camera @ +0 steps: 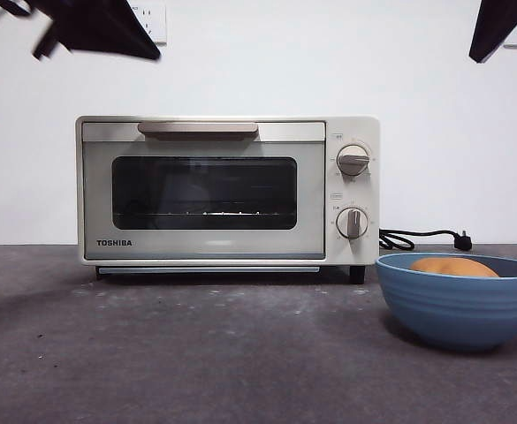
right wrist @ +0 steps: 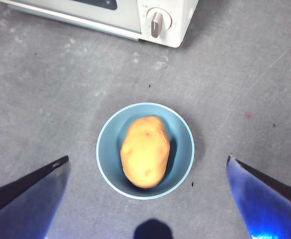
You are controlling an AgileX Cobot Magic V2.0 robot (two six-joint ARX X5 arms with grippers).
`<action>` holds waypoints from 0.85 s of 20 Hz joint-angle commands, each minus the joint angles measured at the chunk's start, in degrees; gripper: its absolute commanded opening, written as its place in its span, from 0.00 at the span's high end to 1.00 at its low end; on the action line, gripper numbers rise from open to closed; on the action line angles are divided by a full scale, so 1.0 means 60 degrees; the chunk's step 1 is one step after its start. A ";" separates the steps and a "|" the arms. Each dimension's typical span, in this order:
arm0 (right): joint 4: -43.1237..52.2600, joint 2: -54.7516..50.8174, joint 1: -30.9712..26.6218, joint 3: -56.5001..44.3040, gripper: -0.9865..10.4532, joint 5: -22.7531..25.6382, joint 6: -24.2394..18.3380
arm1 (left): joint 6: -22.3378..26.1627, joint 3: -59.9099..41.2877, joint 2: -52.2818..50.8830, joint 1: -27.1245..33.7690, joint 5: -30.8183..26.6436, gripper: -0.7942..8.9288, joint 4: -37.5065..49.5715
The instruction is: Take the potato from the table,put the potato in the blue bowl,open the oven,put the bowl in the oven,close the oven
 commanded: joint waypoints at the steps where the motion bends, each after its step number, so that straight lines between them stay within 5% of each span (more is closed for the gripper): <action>1: 0.0007 -0.0044 0.0004 -0.0015 0.42 0.0044 0.0113 | 0.0408 0.0437 0.0780 -0.0164 -0.0270 0.93 0.0084; 11: 0.0022 -0.0040 0.0004 -0.0015 0.42 0.0058 0.0200 | 0.1180 0.0871 0.2146 -0.0692 -0.1275 0.93 -0.0230; 17: 0.0095 -0.0040 0.0004 -0.0011 0.42 0.0153 0.0197 | 0.1494 0.0871 0.2153 -0.1158 -0.1264 0.93 -0.1953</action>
